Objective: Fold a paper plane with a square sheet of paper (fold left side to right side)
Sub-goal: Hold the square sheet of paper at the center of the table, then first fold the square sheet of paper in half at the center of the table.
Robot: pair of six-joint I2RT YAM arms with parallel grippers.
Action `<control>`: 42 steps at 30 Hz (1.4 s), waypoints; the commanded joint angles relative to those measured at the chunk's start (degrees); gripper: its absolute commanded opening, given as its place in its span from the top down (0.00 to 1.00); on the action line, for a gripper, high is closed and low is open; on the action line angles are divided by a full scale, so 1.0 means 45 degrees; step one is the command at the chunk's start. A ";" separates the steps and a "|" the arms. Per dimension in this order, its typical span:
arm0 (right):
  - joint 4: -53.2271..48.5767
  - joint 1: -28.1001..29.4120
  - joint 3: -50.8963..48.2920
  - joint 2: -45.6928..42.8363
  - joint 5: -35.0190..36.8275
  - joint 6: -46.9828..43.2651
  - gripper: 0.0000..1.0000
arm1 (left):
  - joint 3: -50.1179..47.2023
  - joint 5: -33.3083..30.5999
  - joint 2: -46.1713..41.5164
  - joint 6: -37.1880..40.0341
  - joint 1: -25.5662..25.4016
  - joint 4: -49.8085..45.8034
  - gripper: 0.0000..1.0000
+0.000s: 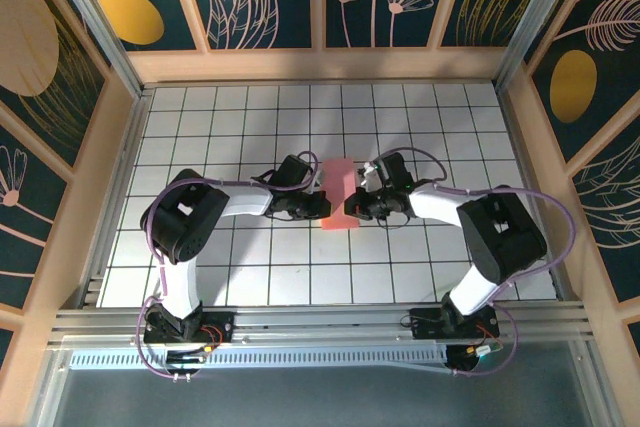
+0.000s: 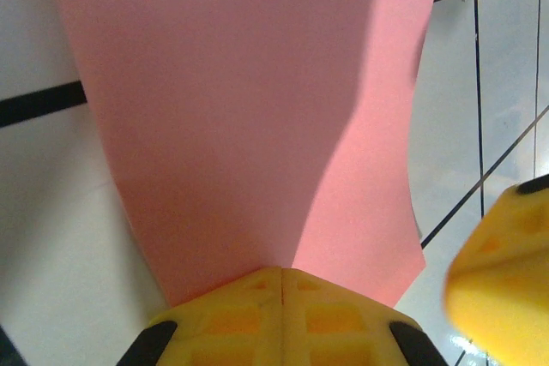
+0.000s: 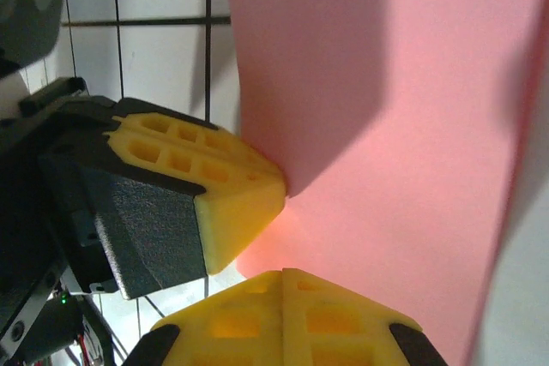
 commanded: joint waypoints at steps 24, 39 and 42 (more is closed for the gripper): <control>-0.0601 0.0249 -0.0565 0.1935 0.2532 -0.0686 1.00 | 0.0980 0.0890 -0.0018 -0.0909 0.0283 0.0655 0.98; -0.0764 0.0178 -0.0567 0.2076 0.2886 -0.0886 1.00 | 0.1903 0.0994 0.1203 -0.0125 0.0973 0.0407 0.97; -0.0888 0.0178 -0.0516 0.2128 0.3017 -0.0962 1.00 | 0.1924 0.0665 0.1325 -0.0099 0.0999 0.0281 0.97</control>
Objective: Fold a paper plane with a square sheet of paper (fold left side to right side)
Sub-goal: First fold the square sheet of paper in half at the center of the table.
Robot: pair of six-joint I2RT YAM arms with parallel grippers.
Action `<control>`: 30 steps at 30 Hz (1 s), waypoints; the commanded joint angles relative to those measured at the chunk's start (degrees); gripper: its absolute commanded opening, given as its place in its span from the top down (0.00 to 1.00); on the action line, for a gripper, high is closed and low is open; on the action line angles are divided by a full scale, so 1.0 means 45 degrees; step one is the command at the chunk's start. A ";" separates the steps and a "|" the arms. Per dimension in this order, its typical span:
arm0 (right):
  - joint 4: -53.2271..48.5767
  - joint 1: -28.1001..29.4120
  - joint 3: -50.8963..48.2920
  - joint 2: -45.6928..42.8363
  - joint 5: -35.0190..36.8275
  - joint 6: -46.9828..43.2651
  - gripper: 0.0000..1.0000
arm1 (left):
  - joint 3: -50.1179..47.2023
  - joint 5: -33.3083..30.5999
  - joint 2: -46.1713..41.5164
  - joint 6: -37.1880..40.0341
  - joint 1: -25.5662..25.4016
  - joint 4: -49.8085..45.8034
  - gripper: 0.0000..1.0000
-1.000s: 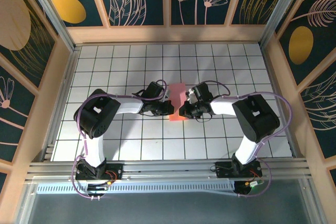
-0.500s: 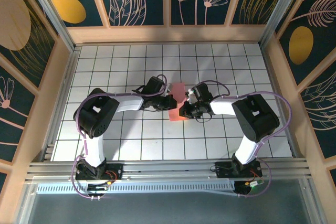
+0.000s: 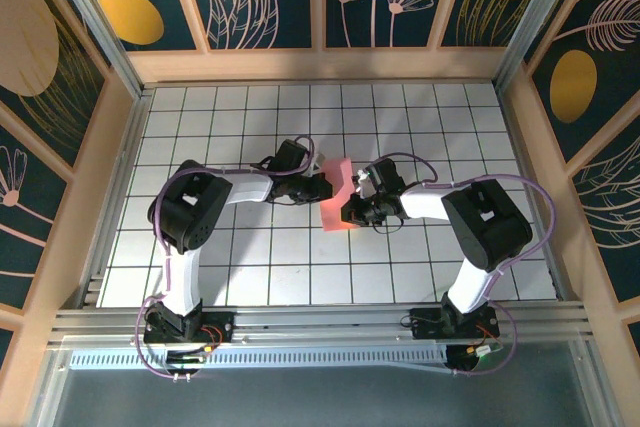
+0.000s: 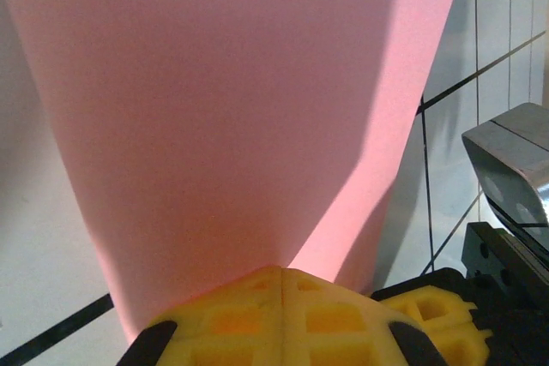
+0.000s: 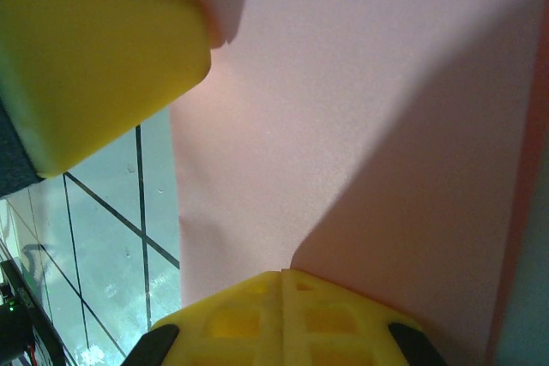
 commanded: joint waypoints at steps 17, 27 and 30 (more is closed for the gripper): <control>-0.1715 -0.0186 -0.0410 0.1266 0.2646 -0.0642 1.00 | 0.0499 -0.1176 0.0889 0.0456 0.0697 -0.0292 0.96; -0.1679 -0.0264 -0.0445 0.1363 0.2607 -0.0715 1.00 | 0.2283 -0.1622 0.1935 0.1058 0.1537 -0.1134 0.96; -0.1626 -0.0264 -0.0490 0.1365 0.2578 -0.0698 1.00 | 0.2989 -0.1747 0.2324 0.1152 0.1749 -0.1453 0.95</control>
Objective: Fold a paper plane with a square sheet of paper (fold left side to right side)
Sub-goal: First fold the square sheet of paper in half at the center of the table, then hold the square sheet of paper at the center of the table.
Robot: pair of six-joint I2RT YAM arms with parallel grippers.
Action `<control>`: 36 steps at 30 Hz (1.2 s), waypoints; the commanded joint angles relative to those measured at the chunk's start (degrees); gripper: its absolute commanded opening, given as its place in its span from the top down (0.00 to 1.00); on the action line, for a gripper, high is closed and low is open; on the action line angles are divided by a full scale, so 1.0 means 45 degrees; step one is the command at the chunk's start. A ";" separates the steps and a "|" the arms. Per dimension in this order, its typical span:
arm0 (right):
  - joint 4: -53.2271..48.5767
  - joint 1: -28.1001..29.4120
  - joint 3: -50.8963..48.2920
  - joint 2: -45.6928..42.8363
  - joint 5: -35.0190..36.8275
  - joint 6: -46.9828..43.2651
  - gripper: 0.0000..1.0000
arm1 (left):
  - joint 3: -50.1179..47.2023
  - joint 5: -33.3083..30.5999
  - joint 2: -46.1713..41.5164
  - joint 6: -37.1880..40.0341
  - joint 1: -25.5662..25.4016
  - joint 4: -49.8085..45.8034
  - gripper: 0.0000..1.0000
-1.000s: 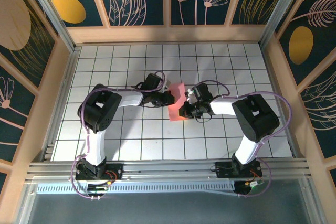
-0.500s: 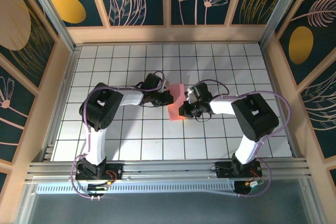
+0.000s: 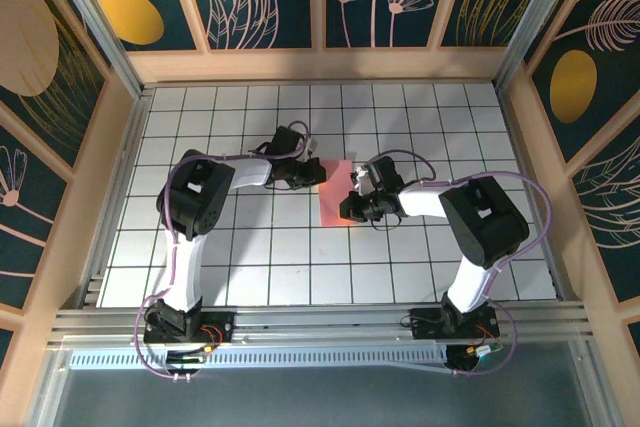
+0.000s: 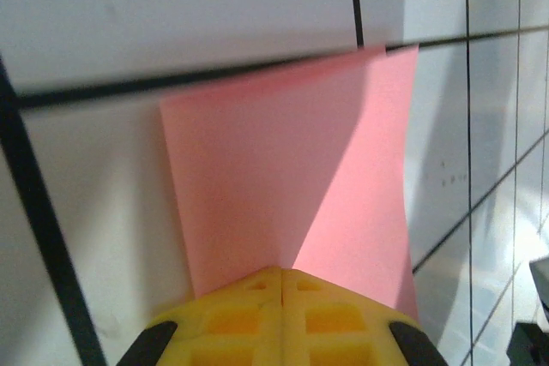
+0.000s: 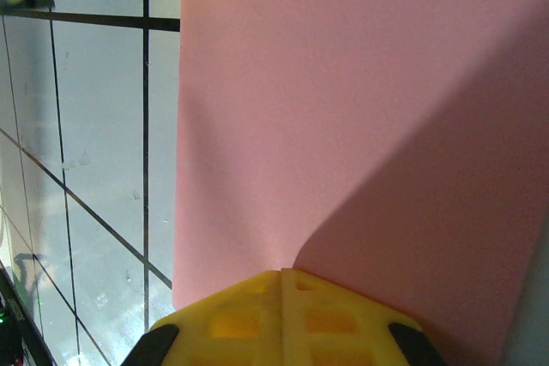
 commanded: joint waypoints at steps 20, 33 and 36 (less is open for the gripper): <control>-0.1844 -0.0247 -0.0787 0.0956 0.2173 -0.0290 1.00 | 0.1747 -0.1463 0.1428 0.0434 0.1214 -0.0065 0.96; -0.1483 -0.0211 -0.0908 0.0677 0.1919 0.0020 1.00 | -0.1356 -0.1810 -0.3308 0.0113 0.0868 -0.0001 0.97; -0.1405 -0.0210 -0.0917 0.0663 0.1977 0.0042 1.00 | -0.2010 -0.1676 -0.3792 -0.0060 0.0121 -0.0097 0.97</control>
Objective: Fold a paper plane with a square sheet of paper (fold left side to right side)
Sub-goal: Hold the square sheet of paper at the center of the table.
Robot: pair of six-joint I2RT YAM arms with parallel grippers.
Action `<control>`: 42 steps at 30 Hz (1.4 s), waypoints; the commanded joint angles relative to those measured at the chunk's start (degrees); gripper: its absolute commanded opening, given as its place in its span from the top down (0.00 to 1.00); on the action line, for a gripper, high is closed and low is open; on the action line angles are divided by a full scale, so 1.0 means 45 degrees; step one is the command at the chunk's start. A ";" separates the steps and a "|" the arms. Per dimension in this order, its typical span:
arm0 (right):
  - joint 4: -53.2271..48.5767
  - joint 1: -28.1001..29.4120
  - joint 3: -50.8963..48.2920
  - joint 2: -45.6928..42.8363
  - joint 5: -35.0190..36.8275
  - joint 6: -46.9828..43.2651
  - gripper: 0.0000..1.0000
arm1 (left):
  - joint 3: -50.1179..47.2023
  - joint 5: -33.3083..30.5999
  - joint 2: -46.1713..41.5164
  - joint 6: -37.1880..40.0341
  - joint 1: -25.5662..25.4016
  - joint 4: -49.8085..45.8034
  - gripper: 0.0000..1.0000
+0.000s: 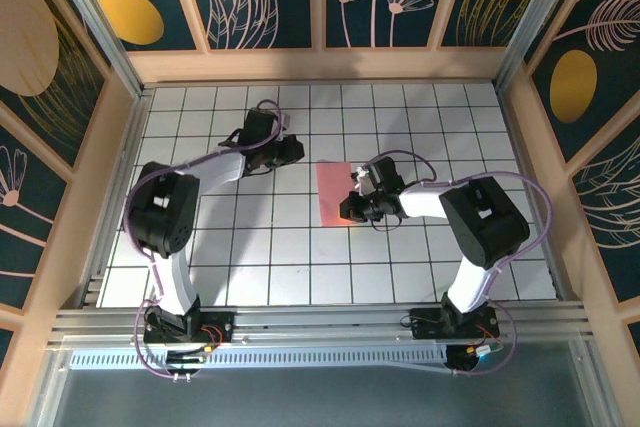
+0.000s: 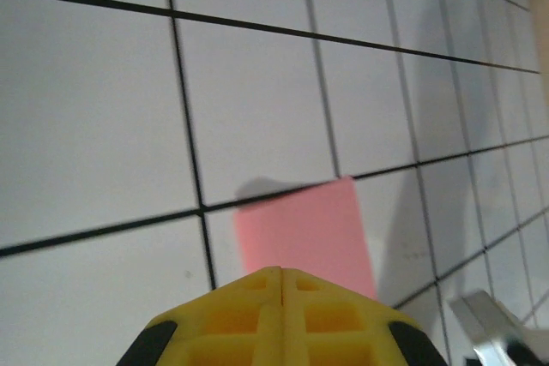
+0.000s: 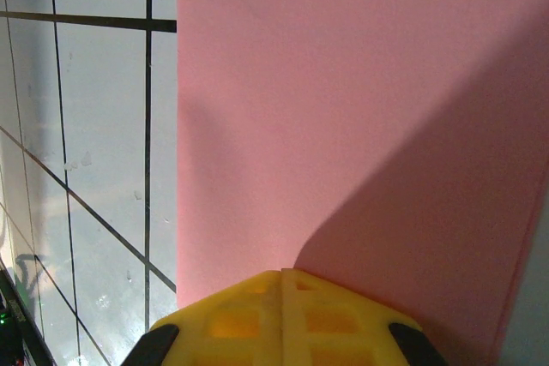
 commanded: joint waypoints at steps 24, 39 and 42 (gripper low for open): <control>-0.1681 -0.0094 -0.0747 0.0596 0.1901 0.0072 1.00 | -0.1447 0.0157 0.1640 -0.0932 -0.2415 0.0661 0.99; -0.2321 -0.1332 0.0604 -0.2271 -0.0137 -0.0099 0.67 | -0.2234 -0.0218 0.1564 -0.0493 -0.2454 0.0470 1.00; -0.2832 -0.2144 0.0264 -0.2699 -0.0433 -0.0509 0.60 | -0.2189 -0.0111 0.1621 -0.0387 -0.2440 0.0463 1.00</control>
